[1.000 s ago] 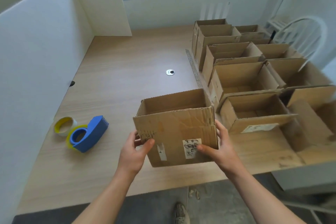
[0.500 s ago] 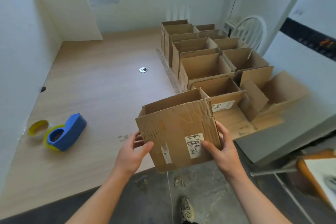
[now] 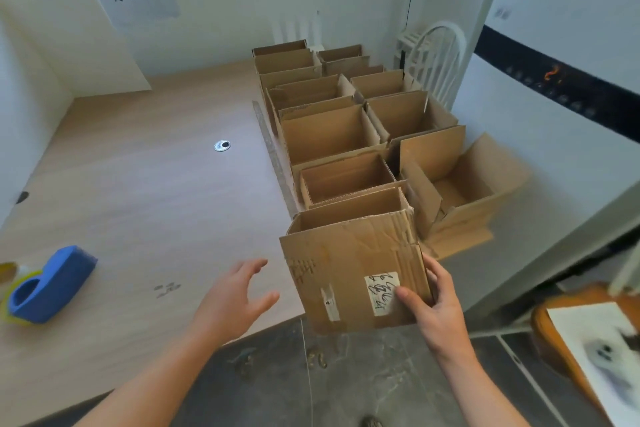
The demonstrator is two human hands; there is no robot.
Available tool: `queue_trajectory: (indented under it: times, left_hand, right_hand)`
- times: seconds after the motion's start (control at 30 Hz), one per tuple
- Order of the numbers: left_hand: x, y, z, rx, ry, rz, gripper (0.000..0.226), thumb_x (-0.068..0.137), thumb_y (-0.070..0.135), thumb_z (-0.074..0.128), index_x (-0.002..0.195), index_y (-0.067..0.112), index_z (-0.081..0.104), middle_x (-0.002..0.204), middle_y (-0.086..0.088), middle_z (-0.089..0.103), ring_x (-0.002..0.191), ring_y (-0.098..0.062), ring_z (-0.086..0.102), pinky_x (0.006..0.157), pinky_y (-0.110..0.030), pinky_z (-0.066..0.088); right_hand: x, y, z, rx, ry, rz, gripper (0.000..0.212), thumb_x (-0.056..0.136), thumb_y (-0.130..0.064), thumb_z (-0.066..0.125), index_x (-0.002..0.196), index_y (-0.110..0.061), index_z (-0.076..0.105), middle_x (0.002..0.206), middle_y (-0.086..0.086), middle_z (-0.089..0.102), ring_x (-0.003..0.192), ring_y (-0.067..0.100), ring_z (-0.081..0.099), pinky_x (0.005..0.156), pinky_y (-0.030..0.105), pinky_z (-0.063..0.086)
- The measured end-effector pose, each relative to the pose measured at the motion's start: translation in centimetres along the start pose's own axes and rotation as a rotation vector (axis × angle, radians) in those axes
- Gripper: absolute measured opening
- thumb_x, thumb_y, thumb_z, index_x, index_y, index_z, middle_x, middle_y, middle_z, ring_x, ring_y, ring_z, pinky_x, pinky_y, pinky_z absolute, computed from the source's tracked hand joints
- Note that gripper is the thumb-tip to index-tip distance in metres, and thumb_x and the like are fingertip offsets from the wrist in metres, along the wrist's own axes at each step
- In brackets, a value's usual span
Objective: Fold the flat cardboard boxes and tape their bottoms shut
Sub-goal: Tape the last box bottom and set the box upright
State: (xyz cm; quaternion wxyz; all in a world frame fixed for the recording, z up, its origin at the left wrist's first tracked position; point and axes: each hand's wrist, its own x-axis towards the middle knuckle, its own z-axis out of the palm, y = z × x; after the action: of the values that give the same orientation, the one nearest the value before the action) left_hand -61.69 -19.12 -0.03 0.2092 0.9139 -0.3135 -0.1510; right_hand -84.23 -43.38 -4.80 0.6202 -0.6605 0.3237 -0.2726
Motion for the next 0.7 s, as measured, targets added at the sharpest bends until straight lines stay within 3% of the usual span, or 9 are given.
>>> queue_trajectory:
  times: [0.17,0.33,0.57,0.7]
  left_hand:
    - [3.4,3.0,0.9,0.305,-0.061,-0.001,0.070,0.090,0.062,0.056,0.149,0.036,0.031,0.150,0.013,0.039,0.129,-0.012,0.046,0.101,-0.029,0.045]
    - [6.2,4.3,1.9,0.485,-0.062,0.029,0.066,0.092,0.061,0.052,0.149,0.034,0.031,0.149,0.011,0.041,0.134,-0.016,0.042,0.109,-0.034,0.038]
    - [7.7,5.4,4.3,0.369,-0.106,-0.025,0.064,0.093,0.059,0.051,0.149,0.036,0.030,0.145,0.012,0.043,0.131,-0.012,0.043,0.104,-0.031,0.043]
    - [7.5,6.4,5.2,0.257,-0.123,-0.014,0.066,0.092,0.055,0.054,0.151,0.038,0.030,0.149,0.016,0.040,0.127,-0.011,0.046,0.098,-0.029,0.045]
  right_hand:
    - [4.5,1.7,-3.0,0.004,-0.051,0.001,0.065,0.077,-0.037,0.080,0.131,-0.054,0.048,0.135,-0.012,0.053,0.125,0.013,0.054,0.103,0.050,0.049]
    - [8.2,3.0,-4.3,-0.003,-0.094,-0.027,0.066,0.077,-0.038,0.079,0.133,-0.053,0.047,0.138,-0.015,0.049,0.129,0.009,0.049,0.105,0.050,0.047]
    - [11.2,5.1,-5.4,-0.079,-0.119,-0.096,0.073,0.076,-0.036,0.079,0.137,-0.051,0.042,0.141,-0.016,0.048,0.132,0.009,0.046,0.108,0.049,0.043]
    - [11.6,5.5,-4.8,-0.150,-0.179,-0.060,0.086,0.066,-0.043,0.085,0.133,-0.063,0.034,0.135,-0.023,0.050,0.126,0.000,0.049,0.098,0.025,0.047]
